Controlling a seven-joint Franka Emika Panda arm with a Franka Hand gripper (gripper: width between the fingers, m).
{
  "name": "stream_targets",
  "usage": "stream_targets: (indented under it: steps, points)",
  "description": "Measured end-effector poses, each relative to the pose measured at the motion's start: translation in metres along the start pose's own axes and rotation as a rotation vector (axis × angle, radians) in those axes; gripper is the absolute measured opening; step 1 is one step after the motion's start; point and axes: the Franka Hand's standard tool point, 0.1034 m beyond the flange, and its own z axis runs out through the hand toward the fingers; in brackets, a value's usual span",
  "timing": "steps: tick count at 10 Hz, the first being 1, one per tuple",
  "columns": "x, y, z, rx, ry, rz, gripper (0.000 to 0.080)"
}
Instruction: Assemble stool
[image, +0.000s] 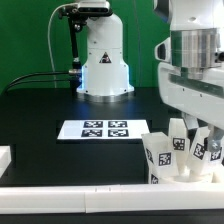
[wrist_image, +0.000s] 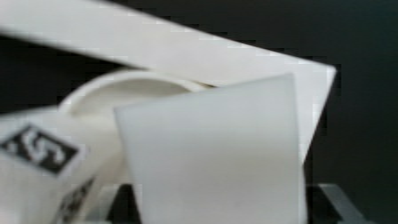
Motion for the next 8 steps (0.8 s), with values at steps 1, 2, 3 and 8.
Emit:
stream_targets:
  steps: [1, 2, 3, 8]
  points:
    - [-0.001, 0.0, 0.001, 0.017, -0.001, 0.119, 0.034]
    - [0.0, 0.001, 0.002, 0.034, -0.012, 0.263, 0.034]
    - [0.0, 0.001, 0.002, 0.041, -0.022, 0.346, 0.034]
    - [-0.007, -0.002, -0.013, 0.005, -0.048, 0.136, 0.0642]
